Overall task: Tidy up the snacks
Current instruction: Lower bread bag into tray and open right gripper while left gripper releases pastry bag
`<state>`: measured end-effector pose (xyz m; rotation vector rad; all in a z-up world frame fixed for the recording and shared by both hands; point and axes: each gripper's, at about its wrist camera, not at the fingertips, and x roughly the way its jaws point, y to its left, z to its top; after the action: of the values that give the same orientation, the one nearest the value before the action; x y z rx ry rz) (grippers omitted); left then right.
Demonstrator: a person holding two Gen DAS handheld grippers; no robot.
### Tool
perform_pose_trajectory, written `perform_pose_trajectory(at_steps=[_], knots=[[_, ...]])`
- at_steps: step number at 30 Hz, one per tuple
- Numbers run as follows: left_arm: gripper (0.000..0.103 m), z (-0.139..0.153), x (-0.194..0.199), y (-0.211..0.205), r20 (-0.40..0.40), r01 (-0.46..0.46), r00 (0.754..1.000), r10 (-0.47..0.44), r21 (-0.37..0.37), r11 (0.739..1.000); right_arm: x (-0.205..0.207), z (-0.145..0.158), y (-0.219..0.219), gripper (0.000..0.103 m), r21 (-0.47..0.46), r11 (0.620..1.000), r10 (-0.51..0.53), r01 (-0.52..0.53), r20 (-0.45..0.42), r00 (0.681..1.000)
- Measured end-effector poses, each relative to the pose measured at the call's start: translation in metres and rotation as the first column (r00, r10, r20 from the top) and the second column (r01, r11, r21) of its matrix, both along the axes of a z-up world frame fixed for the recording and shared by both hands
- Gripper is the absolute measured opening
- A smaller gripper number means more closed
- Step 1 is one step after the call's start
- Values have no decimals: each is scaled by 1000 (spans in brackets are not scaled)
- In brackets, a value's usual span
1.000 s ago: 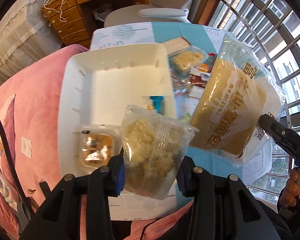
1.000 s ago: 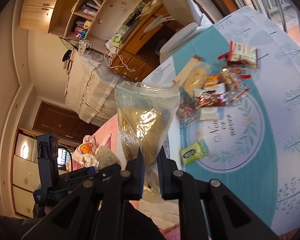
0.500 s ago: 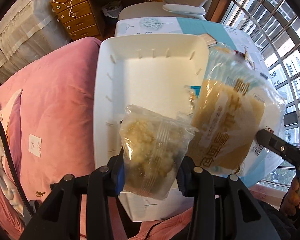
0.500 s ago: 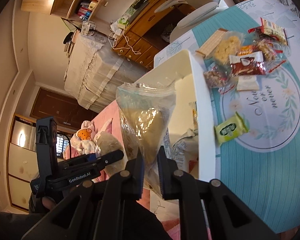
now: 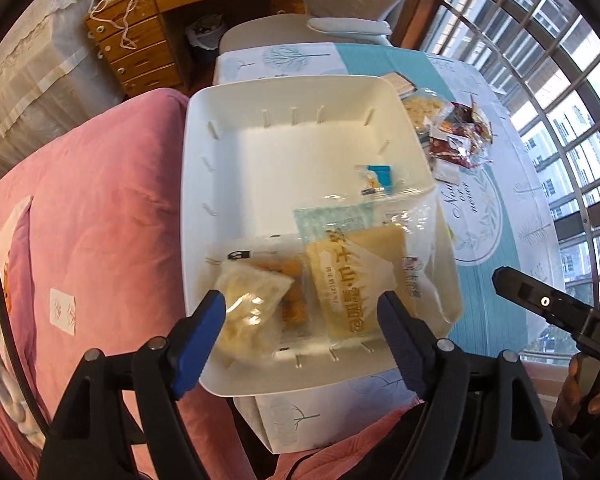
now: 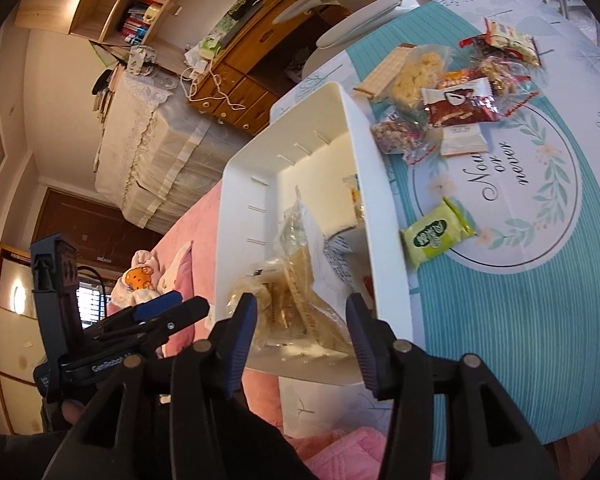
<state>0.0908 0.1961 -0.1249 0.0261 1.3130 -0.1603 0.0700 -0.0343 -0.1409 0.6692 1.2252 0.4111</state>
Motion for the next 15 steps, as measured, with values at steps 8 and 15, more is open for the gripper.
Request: perform_pose_trajectory(at_steps=[8,15], knots=[[77,-1,0,-29,6,84,996,-83,-65,994,-15,3,-10,47,-145,989,-19,18,-7,1000],[77,-5,3,-64,-10,138,990,-141,-129,982,-30,8,-32,49,-356,934,-24,22,0,1000]])
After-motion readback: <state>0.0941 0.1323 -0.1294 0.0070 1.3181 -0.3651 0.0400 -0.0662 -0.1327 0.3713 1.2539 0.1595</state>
